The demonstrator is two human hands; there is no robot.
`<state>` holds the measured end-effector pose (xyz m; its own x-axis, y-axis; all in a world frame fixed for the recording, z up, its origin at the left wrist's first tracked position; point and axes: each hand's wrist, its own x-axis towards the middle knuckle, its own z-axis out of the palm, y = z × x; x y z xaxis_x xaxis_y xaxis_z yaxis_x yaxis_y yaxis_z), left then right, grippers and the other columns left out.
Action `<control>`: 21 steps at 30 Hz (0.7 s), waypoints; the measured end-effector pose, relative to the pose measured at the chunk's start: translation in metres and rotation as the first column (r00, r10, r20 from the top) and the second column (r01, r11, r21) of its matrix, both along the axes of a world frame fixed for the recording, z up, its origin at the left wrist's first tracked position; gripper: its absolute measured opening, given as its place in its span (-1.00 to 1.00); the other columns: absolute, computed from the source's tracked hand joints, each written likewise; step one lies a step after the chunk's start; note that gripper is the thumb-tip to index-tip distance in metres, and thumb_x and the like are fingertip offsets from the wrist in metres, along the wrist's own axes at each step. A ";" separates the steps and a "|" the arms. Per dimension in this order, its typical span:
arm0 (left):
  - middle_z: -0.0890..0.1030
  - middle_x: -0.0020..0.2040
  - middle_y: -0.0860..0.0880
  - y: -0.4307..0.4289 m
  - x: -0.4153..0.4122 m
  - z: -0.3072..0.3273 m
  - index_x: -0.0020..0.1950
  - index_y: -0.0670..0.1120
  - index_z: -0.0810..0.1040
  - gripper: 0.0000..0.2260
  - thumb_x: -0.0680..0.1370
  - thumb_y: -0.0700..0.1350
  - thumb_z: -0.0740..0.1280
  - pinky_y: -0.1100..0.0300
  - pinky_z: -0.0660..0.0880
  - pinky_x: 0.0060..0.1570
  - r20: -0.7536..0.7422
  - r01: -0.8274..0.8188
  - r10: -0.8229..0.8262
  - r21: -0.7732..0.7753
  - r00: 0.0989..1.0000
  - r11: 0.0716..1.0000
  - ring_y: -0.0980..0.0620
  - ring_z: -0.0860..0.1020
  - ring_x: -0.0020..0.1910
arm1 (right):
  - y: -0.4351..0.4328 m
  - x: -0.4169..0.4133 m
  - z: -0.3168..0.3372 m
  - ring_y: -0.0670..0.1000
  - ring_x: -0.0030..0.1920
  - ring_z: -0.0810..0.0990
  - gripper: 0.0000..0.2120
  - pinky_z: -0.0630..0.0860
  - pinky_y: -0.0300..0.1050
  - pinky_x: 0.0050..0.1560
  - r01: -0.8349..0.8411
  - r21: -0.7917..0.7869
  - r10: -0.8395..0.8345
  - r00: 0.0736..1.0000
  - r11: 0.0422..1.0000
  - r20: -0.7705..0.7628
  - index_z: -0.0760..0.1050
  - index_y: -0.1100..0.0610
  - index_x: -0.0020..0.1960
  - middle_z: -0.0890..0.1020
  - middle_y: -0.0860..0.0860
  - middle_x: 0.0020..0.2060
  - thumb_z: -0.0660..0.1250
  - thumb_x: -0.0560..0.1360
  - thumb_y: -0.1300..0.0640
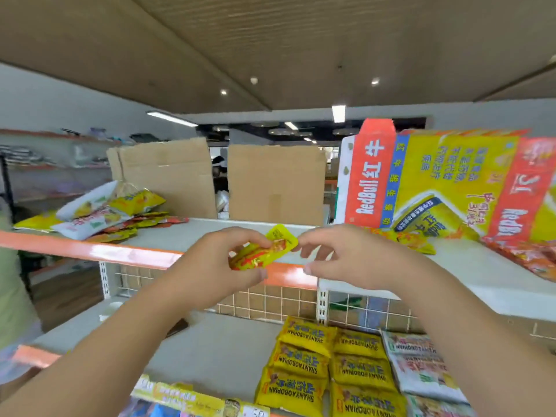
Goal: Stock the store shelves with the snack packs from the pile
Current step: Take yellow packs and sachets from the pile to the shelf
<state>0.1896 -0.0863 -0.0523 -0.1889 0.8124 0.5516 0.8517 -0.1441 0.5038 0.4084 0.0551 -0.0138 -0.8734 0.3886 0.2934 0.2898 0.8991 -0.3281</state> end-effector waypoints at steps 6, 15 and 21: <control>0.54 -0.06 0.30 0.044 0.054 0.038 0.12 0.25 0.63 -0.69 0.44 -0.03 0.57 0.46 0.36 -0.23 -0.065 0.119 -0.119 -0.006 0.991 0.993 0.37 0.50 -0.19 | 0.026 0.073 0.037 -0.18 -0.04 0.59 -0.80 0.60 -0.08 -0.02 0.195 0.017 -0.192 0.975 0.981 -0.116 0.56 -0.29 0.09 0.61 -0.28 -0.01 0.44 0.52 -0.05; 0.60 -0.05 0.22 0.139 0.118 0.060 0.17 0.26 0.55 -0.61 0.40 0.08 0.57 0.16 0.57 -0.07 -0.187 0.232 -0.254 -0.133 0.949 0.964 0.22 0.58 -0.16 | 0.058 0.138 0.044 -0.14 -0.07 0.51 -0.65 0.52 -0.08 0.00 0.401 0.127 -0.387 0.914 0.907 -0.120 0.46 -0.19 0.13 0.43 -0.32 -0.03 0.50 0.43 -0.17; 0.46 0.03 0.13 0.193 0.170 0.055 0.05 0.15 0.36 -0.50 0.31 0.07 0.60 0.15 0.53 -0.09 -0.350 0.338 -0.328 -0.034 0.877 0.940 0.11 0.52 -0.02 | 0.067 0.142 0.033 -0.09 -0.16 0.48 -0.63 0.42 -0.14 -0.22 0.408 0.247 -0.406 0.912 0.879 -0.065 0.37 -0.01 -0.04 0.51 -0.14 -0.12 0.55 0.38 -0.04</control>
